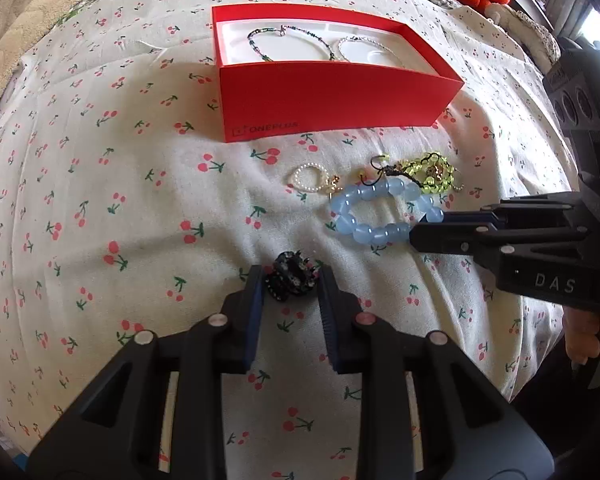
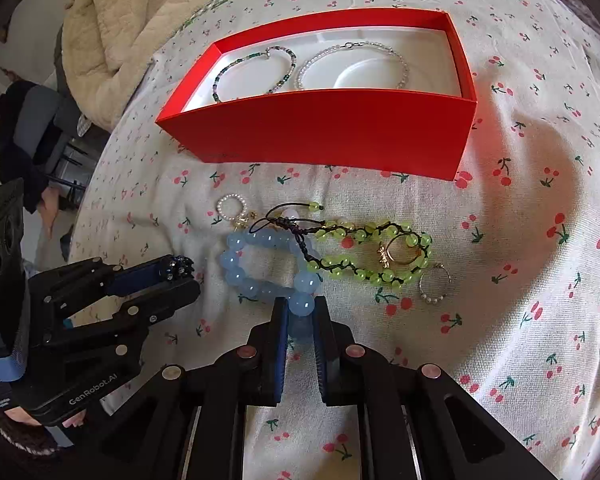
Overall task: Organize jewelry
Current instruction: 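Grasp the light-blue bead bracelet with the right gripper while the left gripper holds the clip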
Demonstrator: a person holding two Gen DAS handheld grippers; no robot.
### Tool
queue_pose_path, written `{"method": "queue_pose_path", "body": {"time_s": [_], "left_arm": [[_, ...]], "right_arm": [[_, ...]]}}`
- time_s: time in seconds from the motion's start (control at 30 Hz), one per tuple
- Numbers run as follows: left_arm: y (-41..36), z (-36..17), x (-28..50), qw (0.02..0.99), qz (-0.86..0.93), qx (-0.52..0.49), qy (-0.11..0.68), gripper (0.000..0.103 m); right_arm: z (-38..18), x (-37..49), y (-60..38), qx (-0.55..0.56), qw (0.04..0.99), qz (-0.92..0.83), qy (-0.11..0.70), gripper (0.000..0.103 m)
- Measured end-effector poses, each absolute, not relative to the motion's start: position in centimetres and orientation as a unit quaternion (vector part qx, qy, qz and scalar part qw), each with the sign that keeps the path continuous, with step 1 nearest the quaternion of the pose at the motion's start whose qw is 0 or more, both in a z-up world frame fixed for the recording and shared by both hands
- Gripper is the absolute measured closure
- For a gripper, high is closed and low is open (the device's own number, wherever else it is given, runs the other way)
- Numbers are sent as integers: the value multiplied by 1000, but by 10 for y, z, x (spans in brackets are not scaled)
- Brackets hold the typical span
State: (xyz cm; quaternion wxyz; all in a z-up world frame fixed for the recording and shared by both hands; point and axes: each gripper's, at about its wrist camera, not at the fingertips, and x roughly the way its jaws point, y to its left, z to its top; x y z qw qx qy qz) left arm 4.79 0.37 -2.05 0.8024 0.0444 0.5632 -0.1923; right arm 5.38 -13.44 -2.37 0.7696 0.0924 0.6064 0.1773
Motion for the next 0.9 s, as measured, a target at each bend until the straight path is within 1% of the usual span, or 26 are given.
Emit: {"method": "queue_pose_path", "body": {"time_s": [0.03,0.17,0.27,0.3,0.33,0.6,0.67,0.7,0.73,0.8,0.9], "left_arm": [[5,-19,46,803,-191,42,563,74],[11,-16,44,803,-188,36,564,74],[15,-14,42,803,-186,29,565,74],[15,-14,41,804,-185,29,565,74],[16,-13,41,804,-185,29,564,74],[18,-13,42,802,-181,30,568,74],[18,-15,43,800,-175,31,573,74],[19,-16,43,799,-172,31,575,74],[19,-18,43,798,-170,30,577,74],[19,-19,43,798,-166,28,579,74],[17,-19,41,799,-161,29,579,74]], "right_arm": [[-23,53,-134,100,766,177,610,89],[-25,53,-142,136,755,166,619,82],[-28,55,-149,166,747,161,623,66],[-27,55,-150,175,746,159,622,59],[-26,55,-150,181,747,158,620,56],[-29,64,-145,171,763,138,609,55],[-29,65,-138,150,773,134,602,57],[-29,64,-134,133,780,131,598,59],[-28,63,-132,111,787,127,593,65],[-28,60,-122,57,804,118,580,72],[-27,55,-106,-7,820,108,562,77]]}}
